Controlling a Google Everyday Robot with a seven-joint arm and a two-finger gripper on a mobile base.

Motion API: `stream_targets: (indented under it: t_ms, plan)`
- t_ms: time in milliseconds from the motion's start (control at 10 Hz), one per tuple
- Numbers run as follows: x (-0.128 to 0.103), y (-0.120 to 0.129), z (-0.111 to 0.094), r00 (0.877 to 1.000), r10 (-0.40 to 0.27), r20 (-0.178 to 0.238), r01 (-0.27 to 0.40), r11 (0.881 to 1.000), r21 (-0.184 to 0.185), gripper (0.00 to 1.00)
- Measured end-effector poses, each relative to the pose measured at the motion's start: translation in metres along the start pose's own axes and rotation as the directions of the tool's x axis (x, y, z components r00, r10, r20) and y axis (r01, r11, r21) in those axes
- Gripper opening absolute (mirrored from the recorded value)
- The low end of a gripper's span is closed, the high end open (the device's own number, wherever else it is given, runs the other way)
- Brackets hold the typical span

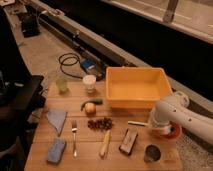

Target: Wipe red bowl with brush

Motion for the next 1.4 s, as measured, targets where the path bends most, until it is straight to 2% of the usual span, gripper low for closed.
stream_targets:
  t_ms: [300,600,800,1200,1400]
  plan:
    - [0.015,-0.009,-0.001,0.998,0.012,-0.058,-0.012,1.000,0.001,0.00]
    - [0.018,-0.021,0.000,0.997,0.005,-0.071,-0.004,1.000,0.013,0.00]
    - [0.010,-0.027,0.001,0.998,-0.013,-0.060,0.015,1.000,0.025,0.00]
    - [-0.009,-0.028,0.002,0.999,-0.048,-0.006,0.048,0.998,0.044,0.00]
    - [-0.011,-0.018,0.000,0.999,-0.047,-0.009,0.047,0.998,0.041,0.00]
